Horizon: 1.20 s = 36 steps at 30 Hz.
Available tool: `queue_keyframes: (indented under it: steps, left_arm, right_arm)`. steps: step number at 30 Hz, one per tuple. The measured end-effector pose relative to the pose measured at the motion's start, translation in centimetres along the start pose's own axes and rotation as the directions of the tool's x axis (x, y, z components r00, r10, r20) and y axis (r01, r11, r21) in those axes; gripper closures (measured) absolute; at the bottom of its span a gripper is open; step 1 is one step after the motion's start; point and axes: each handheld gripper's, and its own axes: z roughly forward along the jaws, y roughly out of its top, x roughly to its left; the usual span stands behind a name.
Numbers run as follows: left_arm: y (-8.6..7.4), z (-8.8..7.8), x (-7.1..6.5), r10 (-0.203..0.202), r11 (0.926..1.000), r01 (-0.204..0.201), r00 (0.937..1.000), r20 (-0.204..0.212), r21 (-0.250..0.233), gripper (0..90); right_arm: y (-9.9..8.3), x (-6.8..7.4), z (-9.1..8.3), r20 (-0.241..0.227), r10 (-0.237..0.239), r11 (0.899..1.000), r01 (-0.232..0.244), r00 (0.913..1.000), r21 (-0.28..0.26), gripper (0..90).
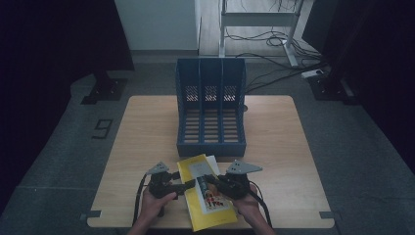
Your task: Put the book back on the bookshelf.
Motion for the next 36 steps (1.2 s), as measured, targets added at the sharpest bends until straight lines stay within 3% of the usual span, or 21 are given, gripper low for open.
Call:
queue_keyframes:
  steps: [9, 11, 14, 18, 36]
  left_arm:
    - [0.07, -0.05, 0.03, -0.001, 1.0, 0.001, 1.0, 0.0, 0.001, 25.3]
    - [0.18, -0.07, -0.06, 0.025, 0.9997, -0.025, 0.9997, 0.001, 0.003, 25.1]
    - [0.27, -0.07, -0.12, 0.031, 0.9995, -0.031, 0.9995, 0.007, -0.004, 25.1]
    - [0.4, -0.2, -0.17, 0.006, 0.9997, -0.006, 0.9999, 0.013, -0.023, 27.6]
    - [0.39, -0.79, -0.02, -0.002, 0.9993, 0.001, 0.9999, -0.014, -0.036, 41.0]
  right_arm:
    - [0.0, -0.07, -0.06, -0.01, -0.008, 1.0, 0.008, 0.9999, 0.0, 86.5]
    - [0.02, -0.07, -0.12, -0.012, -0.011, 1.0, 0.011, 0.9999, 0.0, 86.5]
    - [0.06, -0.11, -0.3, -0.019, -0.01, 1.0, 0.01, 0.9998, -0.003, 86.5]
    - [0.12, -0.18, -0.52, -0.024, -0.012, 1.0, 0.012, 0.9996, -0.012, 86.4]
    - [-0.02, -0.43, -0.4, -0.005, -0.032, 0.999, 0.032, 0.9995, -0.005, 86.2]
